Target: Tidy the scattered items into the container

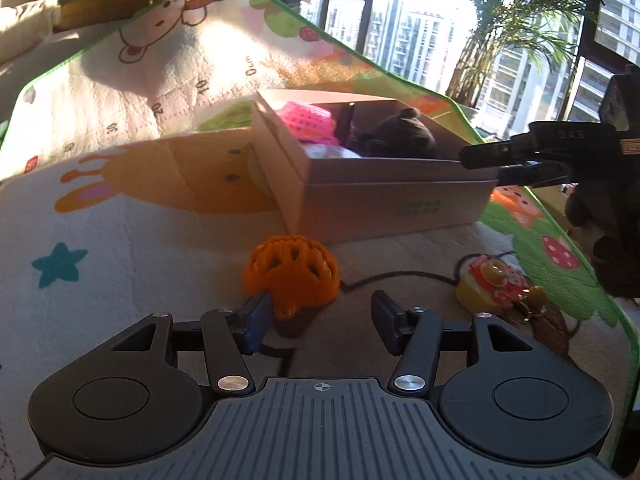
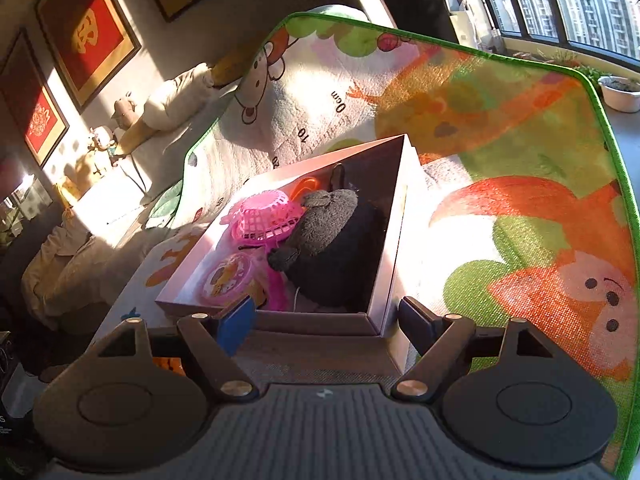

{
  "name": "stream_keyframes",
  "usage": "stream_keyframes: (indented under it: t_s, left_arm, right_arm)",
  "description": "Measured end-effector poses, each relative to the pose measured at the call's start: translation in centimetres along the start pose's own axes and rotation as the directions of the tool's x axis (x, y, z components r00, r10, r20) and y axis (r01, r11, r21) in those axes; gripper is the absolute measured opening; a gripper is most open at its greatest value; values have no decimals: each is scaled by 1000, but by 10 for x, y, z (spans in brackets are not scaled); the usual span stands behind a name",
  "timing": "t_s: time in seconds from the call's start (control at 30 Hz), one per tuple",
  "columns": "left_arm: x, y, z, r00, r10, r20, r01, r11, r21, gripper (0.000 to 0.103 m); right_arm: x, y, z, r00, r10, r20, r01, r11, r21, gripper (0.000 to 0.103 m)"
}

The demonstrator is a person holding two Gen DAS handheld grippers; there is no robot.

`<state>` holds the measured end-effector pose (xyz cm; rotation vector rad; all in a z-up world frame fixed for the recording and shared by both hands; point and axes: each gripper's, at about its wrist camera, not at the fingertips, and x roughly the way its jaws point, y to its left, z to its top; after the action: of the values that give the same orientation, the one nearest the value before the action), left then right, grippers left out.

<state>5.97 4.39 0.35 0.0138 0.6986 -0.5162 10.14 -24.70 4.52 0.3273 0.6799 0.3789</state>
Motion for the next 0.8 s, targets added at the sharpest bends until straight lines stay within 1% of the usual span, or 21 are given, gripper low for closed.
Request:
stream_keyframes:
  t_s: [0.07, 0.13, 0.17, 0.2, 0.23, 0.27, 0.33, 0.4, 0.43, 0.5, 0.6, 0.67, 0.7, 0.77, 0.8]
  left_arm:
    - [2, -16, -2, 999, -38, -10, 38, 999, 34, 67]
    - [3, -30, -3, 997, -77, -17, 78, 995, 68, 70]
    - [2, -36, -2, 996, -90, -12, 91, 993, 80, 75]
    - [1, -40, 0, 996, -87, -2, 87, 992, 94, 79]
    - [0, -43, 1, 998, -66, 14, 64, 992, 110, 87]
    - [-2, -46, 2, 999, -30, 33, 26, 992, 124, 92]
    - [-3, -45, 4, 998, 39, 57, -46, 991, 128, 94]
    - [-2, -39, 6, 996, 70, 56, -75, 993, 94, 94]
    - [0, -35, 7, 995, 79, 52, -83, 994, 76, 95]
    - [1, -30, 7, 995, 93, 43, -95, 994, 57, 95]
    - [5, -23, 9, 997, 75, 27, -76, 997, 27, 96]
    - [11, -21, 12, 997, 70, 23, -70, 997, 11, 96]
    - [14, -20, 13, 997, 75, 25, -75, 997, 12, 96]
    - [17, -20, 13, 996, 82, 28, -82, 996, 18, 97]
    - [19, -20, 13, 996, 81, 26, -81, 997, 17, 97]
  right_arm:
    - [-3, 7, -5, 1000, 15, -6, -15, 1000, -22, 80]
    - [-10, 11, -11, 1000, 13, 0, -13, 999, -35, 81]
    - [-15, 12, -14, 1000, 7, 4, -6, 999, -44, 81]
    - [-19, 14, -18, 1000, -7, 9, 7, 999, -53, 82]
    - [-24, 15, -24, 1000, -20, 10, 21, 998, -64, 84]
    - [-28, 18, -30, 999, -32, 7, 33, 996, -85, 84]
    - [-33, 25, -43, 998, -62, -11, 60, 986, -154, 85]
    - [-36, 34, -57, 994, -99, -35, 88, 967, -238, 88]
    - [-37, 39, -63, 992, -115, -42, 99, 956, -275, 91]
    - [-40, 46, -75, 990, -131, -53, 105, 934, -343, 91]
    - [-42, 54, -85, 991, -106, -88, 63, 917, -395, 91]
    - [-43, 56, -86, 990, -107, -87, 62, 909, -412, 91]
    - [-45, 54, -83, 992, -105, -73, 67, 914, -401, 91]
    - [-47, 46, -69, 993, -116, -26, 100, 935, -340, 92]
    - [-46, 41, -62, 990, -142, 6, 137, 942, -307, 95]
